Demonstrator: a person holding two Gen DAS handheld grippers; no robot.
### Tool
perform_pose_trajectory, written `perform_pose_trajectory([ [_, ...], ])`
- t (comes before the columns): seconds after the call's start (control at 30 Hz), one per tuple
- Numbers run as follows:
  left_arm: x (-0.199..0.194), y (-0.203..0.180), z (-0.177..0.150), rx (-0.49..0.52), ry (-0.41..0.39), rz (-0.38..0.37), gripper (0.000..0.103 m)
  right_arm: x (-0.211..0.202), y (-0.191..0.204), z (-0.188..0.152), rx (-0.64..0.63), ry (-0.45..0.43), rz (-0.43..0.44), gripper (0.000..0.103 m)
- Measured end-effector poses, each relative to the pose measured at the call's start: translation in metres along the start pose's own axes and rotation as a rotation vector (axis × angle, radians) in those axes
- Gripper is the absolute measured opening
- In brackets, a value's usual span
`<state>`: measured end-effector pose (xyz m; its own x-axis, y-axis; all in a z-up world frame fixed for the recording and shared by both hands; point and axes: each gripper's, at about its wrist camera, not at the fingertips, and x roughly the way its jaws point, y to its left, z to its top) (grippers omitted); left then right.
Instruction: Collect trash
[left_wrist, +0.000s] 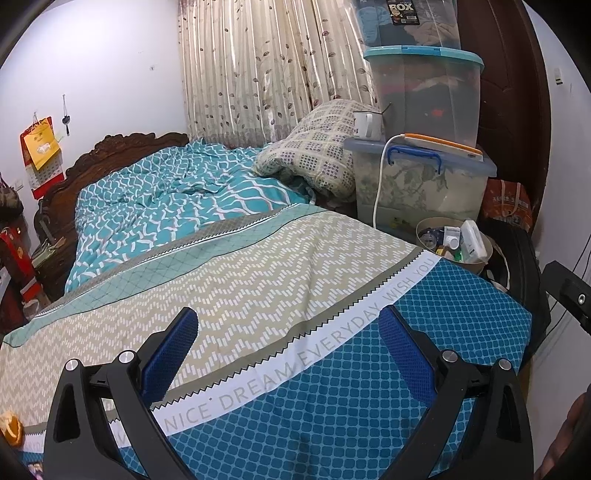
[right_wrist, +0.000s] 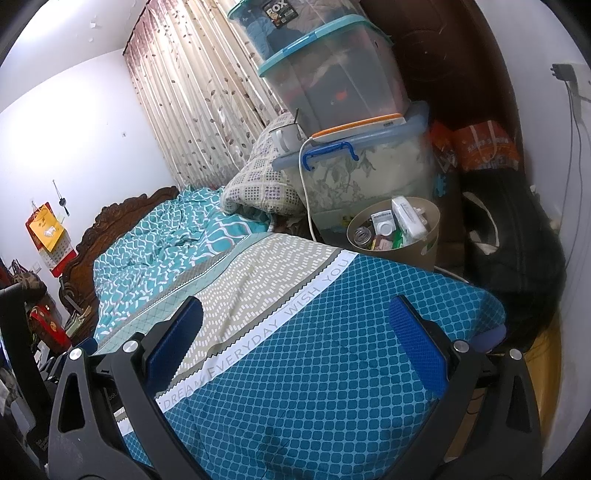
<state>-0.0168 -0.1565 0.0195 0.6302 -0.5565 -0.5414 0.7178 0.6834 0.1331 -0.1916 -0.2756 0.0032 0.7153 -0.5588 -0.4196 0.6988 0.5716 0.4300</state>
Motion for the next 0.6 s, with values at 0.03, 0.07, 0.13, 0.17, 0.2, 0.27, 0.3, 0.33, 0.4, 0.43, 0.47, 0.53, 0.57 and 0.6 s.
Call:
perform_pose_trajectory([
  [0.03,0.0002,0.0003,0.0001,-0.002,0.002,-0.001,0.094,-0.0001,0.0002,-0.0004,0.0,-0.001,0.0,0.099],
  [0.07,0.0003,0.0007,0.0002,-0.005,0.003,-0.003,0.094,-0.0001,0.0004,-0.0006,0.0,-0.001,-0.001,0.099],
  [0.13,0.0011,0.0022,0.0007,-0.011,0.004,-0.007,0.094,-0.0002,0.0007,0.0,0.0,-0.003,-0.001,0.099],
  [0.17,0.0014,0.0028,0.0012,-0.015,0.003,-0.007,0.094,-0.0005,0.0009,0.0001,0.0,-0.003,-0.001,0.099],
  [0.2,0.0012,0.0034,0.0015,-0.017,0.001,-0.008,0.094,-0.0009,0.0011,0.0002,0.0,-0.003,0.0,0.099],
  [0.27,0.0008,0.0041,0.0016,-0.021,0.001,-0.012,0.094,-0.0016,0.0009,0.0005,0.0,-0.009,0.001,0.099],
  [0.3,0.0004,0.004,0.0021,-0.021,0.003,-0.014,0.094,-0.0016,0.0004,0.0009,0.001,-0.01,0.002,0.099],
  [0.33,-0.0006,0.0034,0.0026,-0.021,0.003,-0.017,0.094,-0.0011,-0.0004,0.0011,0.005,-0.01,0.004,0.099],
  [0.4,-0.0032,0.0038,0.0032,-0.021,-0.007,-0.01,0.094,0.0004,-0.0021,0.0012,0.01,-0.004,0.005,0.099],
  [0.43,-0.0048,0.0042,0.003,-0.023,-0.015,-0.007,0.094,0.0021,-0.0029,0.0006,0.012,0.004,0.005,0.099],
  [0.47,-0.0061,0.0049,0.0029,-0.025,-0.019,-0.006,0.094,0.0029,-0.0031,0.0002,0.013,0.008,0.005,0.099],
  [0.53,-0.0068,0.0066,0.0026,-0.033,-0.023,-0.002,0.094,0.0039,-0.0031,-0.0011,0.013,0.014,0.006,0.099],
  [0.57,-0.0063,0.0071,0.0026,-0.035,-0.02,-0.005,0.094,0.0036,-0.0027,-0.0013,0.011,0.014,0.007,0.099],
  [0.6,-0.0057,0.0074,0.0027,-0.035,-0.017,-0.006,0.094,0.0031,-0.0022,-0.0015,0.01,0.012,0.007,0.099],
])
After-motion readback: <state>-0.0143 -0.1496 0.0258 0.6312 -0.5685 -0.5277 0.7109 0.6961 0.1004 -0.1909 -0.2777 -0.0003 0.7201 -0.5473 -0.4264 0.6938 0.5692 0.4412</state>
